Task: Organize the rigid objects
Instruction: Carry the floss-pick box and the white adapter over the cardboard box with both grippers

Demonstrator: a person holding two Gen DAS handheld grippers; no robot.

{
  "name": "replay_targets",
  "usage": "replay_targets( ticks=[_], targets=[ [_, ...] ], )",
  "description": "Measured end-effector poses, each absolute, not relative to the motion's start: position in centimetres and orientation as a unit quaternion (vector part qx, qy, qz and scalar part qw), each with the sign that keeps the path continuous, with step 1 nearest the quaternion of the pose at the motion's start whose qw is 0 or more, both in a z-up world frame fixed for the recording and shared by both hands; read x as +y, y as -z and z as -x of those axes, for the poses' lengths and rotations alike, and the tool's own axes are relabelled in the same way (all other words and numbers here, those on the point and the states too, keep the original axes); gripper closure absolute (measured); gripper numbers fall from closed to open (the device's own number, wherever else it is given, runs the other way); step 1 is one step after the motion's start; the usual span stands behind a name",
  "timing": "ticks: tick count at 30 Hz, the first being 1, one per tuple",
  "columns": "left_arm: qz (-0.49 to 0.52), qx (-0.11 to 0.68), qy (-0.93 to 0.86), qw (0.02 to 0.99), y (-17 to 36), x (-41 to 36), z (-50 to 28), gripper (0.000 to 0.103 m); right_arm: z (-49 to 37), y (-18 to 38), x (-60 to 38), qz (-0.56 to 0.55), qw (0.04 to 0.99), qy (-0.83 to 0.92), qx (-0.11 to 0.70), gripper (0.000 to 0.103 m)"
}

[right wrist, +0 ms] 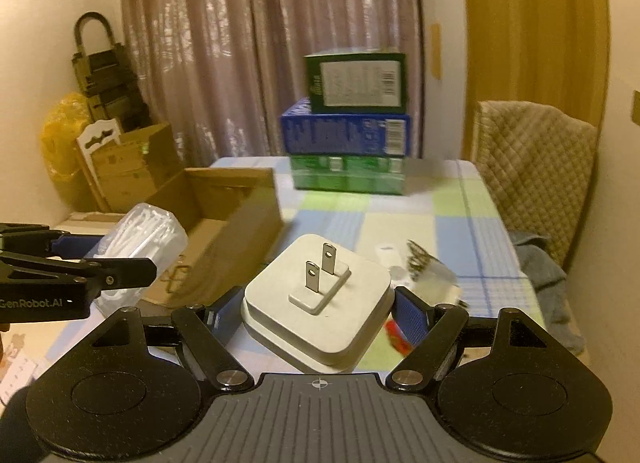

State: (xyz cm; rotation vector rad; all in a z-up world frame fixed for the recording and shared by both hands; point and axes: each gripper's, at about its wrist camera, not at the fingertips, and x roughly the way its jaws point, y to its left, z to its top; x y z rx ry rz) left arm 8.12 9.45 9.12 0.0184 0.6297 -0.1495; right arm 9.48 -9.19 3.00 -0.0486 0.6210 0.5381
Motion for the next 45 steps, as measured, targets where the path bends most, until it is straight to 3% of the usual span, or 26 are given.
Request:
replay_targets(
  ticks=[23, 45],
  targets=[
    [0.022, 0.32, -0.049, 0.946, -9.1, 24.8, -9.6, 0.053, -11.9, -1.4, 4.2, 0.062, 0.876, -0.366, 0.308, 0.027],
    [0.018, 0.361, -0.03, 0.932, -3.2, 26.8, -15.0, 0.052, -15.7, 2.8, 10.0, 0.081, 0.86, -0.376, 0.337, 0.027]
  ],
)
